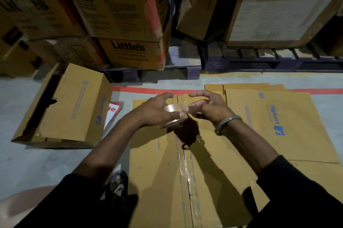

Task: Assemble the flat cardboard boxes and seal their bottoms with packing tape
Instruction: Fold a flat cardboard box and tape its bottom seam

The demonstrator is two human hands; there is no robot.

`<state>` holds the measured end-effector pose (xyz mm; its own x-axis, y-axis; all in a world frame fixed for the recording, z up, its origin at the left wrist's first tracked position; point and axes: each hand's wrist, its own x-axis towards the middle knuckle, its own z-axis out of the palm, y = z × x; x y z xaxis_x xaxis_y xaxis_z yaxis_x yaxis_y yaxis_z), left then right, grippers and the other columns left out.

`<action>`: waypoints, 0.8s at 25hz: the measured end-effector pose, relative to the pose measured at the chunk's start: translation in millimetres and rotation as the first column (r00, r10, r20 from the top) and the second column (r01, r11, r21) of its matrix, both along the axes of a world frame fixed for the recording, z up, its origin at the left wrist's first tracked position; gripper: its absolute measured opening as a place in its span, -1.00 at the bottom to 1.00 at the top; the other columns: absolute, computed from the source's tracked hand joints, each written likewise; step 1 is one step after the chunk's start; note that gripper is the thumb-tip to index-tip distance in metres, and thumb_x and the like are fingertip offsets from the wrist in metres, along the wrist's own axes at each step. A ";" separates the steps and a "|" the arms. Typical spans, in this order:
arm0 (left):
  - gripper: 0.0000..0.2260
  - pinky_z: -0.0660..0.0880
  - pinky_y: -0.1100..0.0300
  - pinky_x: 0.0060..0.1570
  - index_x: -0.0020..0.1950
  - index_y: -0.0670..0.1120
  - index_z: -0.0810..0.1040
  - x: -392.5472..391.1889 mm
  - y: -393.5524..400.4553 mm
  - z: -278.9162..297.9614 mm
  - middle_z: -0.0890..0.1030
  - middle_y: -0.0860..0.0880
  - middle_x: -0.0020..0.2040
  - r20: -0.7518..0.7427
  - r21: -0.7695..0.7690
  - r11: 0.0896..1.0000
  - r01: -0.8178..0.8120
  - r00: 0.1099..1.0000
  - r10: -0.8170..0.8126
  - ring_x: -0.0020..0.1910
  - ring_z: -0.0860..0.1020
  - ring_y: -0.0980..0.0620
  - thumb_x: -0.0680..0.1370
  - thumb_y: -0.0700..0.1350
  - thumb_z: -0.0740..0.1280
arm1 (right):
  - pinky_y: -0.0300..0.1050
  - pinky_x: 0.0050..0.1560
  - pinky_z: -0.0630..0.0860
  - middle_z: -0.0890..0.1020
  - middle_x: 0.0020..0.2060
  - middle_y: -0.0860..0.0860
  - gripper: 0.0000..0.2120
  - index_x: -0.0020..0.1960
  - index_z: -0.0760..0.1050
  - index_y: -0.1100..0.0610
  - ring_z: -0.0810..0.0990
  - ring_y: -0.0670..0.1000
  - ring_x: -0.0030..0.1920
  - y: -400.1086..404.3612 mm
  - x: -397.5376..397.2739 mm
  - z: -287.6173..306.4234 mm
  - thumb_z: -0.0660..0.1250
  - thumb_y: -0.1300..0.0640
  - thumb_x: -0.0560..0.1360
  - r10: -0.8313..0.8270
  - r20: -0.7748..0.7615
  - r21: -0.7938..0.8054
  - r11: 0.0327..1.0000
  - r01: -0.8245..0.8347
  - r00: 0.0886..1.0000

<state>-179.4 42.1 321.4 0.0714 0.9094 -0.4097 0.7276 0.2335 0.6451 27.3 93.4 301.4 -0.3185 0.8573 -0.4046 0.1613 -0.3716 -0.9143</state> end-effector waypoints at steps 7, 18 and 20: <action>-0.72 0.49 0.09 -0.23 -0.08 -0.09 0.70 -28.0 1.4 17.7 0.67 0.02 -0.22 0.331 0.085 0.996 0.030 0.942 -0.056 -0.24 0.62 0.05 0.48 0.13 0.56 | -0.12 -0.21 0.66 0.74 -0.08 0.17 -0.46 0.31 0.54 0.20 0.71 0.05 -0.18 22.9 21.6 1.9 0.53 0.42 0.36 -0.017 -0.176 -0.339 0.940 -0.044 0.984; -0.56 0.57 -0.02 -0.20 -0.13 -0.17 0.70 -110.4 -0.5 -6.0 0.70 -0.17 -0.17 0.153 0.042 0.993 -0.107 0.983 0.100 -0.16 0.68 -0.20 0.36 0.20 0.63 | -0.12 -0.10 0.64 0.73 0.06 0.16 -0.49 0.25 0.62 0.15 0.66 0.05 -0.05 79.9 77.5 -8.4 0.57 0.33 0.32 -0.093 0.031 -0.298 0.950 0.098 0.995; -0.49 0.50 0.07 -0.25 -0.14 -0.22 0.69 -134.3 -1.4 -18.0 0.66 -0.23 -0.20 0.106 0.059 0.983 -0.175 0.980 0.168 -0.19 0.64 -0.24 0.33 0.23 0.63 | -0.12 -0.09 0.64 0.71 0.06 0.18 -0.47 0.28 0.59 0.18 0.65 0.05 -0.08 97.1 89.2 -12.7 0.55 0.34 0.32 -0.138 0.032 -0.285 0.948 0.141 0.990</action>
<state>-313.8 40.8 303.5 -0.0502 0.9371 -0.3454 0.6111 0.3024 0.7315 116.5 190.4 288.7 -0.1977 0.7404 -0.6424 0.0995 -0.6368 -0.7646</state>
